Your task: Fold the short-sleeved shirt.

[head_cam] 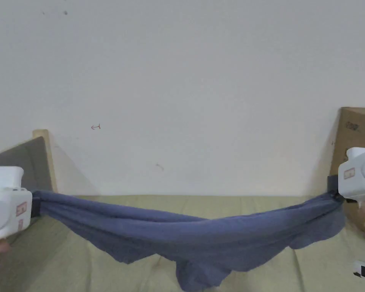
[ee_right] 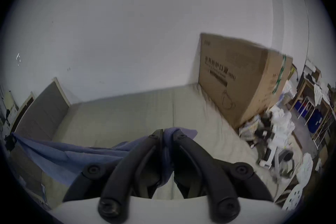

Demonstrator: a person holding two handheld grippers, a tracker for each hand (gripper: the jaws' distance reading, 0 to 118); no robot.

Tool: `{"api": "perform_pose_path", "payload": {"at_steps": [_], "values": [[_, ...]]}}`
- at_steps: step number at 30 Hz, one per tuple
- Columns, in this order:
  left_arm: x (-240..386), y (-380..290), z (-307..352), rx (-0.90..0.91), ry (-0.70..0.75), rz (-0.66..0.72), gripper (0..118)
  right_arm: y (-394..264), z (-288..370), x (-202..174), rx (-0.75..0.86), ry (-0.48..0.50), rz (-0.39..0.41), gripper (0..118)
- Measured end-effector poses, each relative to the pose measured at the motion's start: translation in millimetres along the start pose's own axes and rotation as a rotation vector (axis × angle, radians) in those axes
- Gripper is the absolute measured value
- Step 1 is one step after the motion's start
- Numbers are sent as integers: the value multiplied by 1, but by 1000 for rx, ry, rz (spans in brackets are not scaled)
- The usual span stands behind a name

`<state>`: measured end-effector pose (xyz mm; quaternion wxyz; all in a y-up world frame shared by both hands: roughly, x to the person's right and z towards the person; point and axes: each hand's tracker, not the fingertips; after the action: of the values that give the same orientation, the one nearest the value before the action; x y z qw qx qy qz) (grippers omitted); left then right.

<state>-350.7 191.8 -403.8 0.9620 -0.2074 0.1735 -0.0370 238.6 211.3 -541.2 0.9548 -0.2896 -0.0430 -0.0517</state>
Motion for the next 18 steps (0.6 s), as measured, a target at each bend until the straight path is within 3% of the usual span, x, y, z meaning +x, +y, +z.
{"api": "perform_pose_path", "payload": {"at_steps": [5, 8, 12, 15, 18], "values": [[7, -112, 16, -90, -20, 12, 6, -107, -25, 11, -184, -13, 14, 11], [13, -185, 25, -191, 12, -143, 6, -181, -34, 31, -301, 9, 4, 11], [2, -255, 43, -343, -54, 24, 6, -264, -35, 56, -449, -54, 3, 11], [-8, -283, 52, -432, -24, 21, 6, -297, -24, 70, -484, -29, -59, 11], [-17, -299, 62, -465, -42, 41, 6, -312, -20, 74, -495, -46, -23, 11]]}}
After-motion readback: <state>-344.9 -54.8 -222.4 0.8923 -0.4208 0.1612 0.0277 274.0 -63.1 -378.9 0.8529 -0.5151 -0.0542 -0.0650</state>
